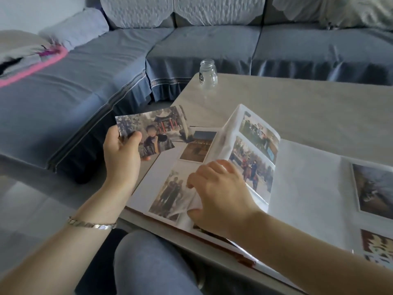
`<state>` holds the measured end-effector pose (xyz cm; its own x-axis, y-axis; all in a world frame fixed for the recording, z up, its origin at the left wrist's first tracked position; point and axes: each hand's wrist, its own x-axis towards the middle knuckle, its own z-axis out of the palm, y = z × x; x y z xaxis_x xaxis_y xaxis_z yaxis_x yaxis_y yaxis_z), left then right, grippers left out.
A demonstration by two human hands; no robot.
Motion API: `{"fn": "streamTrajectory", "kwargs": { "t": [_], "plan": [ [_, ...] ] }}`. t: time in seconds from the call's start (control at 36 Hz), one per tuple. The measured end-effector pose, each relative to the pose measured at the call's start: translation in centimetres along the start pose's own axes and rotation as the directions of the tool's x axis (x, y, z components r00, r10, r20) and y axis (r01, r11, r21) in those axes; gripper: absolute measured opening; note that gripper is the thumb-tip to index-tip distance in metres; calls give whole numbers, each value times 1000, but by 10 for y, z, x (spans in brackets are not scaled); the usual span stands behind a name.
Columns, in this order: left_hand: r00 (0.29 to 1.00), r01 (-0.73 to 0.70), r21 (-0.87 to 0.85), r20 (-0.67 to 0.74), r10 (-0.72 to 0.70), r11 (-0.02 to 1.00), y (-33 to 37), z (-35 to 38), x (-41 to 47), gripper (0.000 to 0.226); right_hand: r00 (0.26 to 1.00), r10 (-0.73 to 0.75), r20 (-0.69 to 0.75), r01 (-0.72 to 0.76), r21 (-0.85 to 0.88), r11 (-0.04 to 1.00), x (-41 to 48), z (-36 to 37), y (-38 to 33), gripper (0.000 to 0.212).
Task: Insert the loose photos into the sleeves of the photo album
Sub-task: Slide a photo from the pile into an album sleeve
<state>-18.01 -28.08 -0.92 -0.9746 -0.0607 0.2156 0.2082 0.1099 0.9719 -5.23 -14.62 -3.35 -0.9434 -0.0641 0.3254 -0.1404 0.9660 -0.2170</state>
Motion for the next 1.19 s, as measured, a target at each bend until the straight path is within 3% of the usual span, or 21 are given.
{"fn": "streamTrajectory", "kwargs": {
  "t": [0.17,0.25,0.28,0.33,0.39,0.47,0.56,0.64,0.81,0.97,1.11,1.19],
  "plan": [
    [999,-9,-85,-42,6,996,6,-7,8,21,969,52,-241,-18,142,990,2,-1,-16,41],
    [999,24,-137,-42,-30,990,5,-9,10,19,961,125,-248,-63,242,968,7,6,-19,44],
    [999,16,-104,-43,-21,994,4,-10,11,19,972,149,-181,-103,240,965,10,11,-20,47],
    [999,-10,-36,-50,8,999,1,-12,12,21,976,189,113,-209,210,955,16,22,-23,61],
    [998,-22,-14,-56,22,1000,-3,-14,13,22,911,153,382,-255,230,939,16,38,-22,72],
    [1000,3,49,-13,-2,999,-13,-15,10,22,850,89,520,-296,331,896,14,48,-16,70],
    [992,42,131,114,-57,991,-28,-17,2,18,925,89,369,-247,406,880,6,42,3,46],
    [961,78,252,238,-140,964,-44,-18,-6,9,972,133,196,-191,320,928,-7,32,35,36],
    [943,-25,452,307,-130,892,-54,-18,-14,8,926,205,316,-231,45,972,-29,31,87,51],
    [954,-61,542,278,-111,838,-56,-21,-15,10,941,215,259,-239,65,969,-36,43,94,76],
    [938,-82,618,314,-150,782,-58,-19,-21,10,948,221,229,-242,71,968,-37,46,94,73],
    [888,-49,581,398,-232,812,-66,-19,-22,13,953,219,211,-240,78,968,-38,48,94,71]
  ]
}}
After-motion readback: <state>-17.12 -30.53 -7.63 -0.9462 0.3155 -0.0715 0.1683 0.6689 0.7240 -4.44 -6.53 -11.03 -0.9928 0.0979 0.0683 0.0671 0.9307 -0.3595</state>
